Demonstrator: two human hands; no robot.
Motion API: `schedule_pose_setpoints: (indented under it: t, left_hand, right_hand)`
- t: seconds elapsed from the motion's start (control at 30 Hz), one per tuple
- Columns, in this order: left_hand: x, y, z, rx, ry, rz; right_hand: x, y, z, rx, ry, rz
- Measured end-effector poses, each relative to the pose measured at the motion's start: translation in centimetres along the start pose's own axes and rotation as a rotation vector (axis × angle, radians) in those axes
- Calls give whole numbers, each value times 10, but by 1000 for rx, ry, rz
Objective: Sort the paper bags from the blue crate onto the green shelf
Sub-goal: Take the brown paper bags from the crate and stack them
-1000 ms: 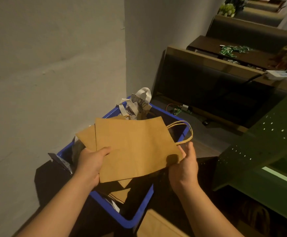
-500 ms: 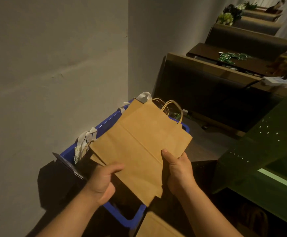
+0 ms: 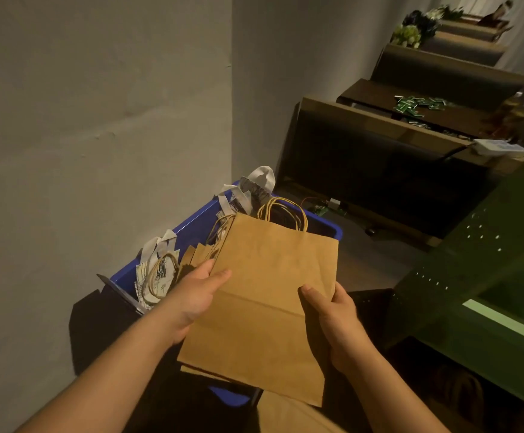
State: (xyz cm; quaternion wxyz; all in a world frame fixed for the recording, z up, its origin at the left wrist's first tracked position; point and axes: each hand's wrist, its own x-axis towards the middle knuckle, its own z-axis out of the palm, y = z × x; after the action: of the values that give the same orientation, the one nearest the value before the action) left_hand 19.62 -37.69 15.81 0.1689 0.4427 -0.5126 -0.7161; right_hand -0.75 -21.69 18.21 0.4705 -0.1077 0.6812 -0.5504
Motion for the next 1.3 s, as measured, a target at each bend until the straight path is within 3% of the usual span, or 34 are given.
schedule_pose_setpoints:
  t: [0.4, 0.63, 0.73, 0.87, 1.0, 1.13, 1.3]
  left_hand:
    - [7, -12, 22, 217, 30, -35]
    - [24, -13, 22, 243, 260, -138]
    - [37, -19, 14, 547, 359, -125]
    - [49, -25, 8, 986, 344, -253]
    - [53, -33, 7, 1123, 331, -370]
    - [55, -35, 8, 1245, 342, -320]
    - [49, -21, 10, 1232, 362, -238]
  right_hand:
    - [-11, -1, -14, 52, 47, 145]
    - [-11, 13, -33, 86, 146, 73]
    - [-10, 26, -45, 90, 210, 104]
    - [-9, 33, -53, 111, 263, 164]
    - [-10, 35, -51, 146, 285, 172]
    - [-7, 40, -51, 148, 290, 161]
    - [-4, 41, -47, 172, 280, 180]
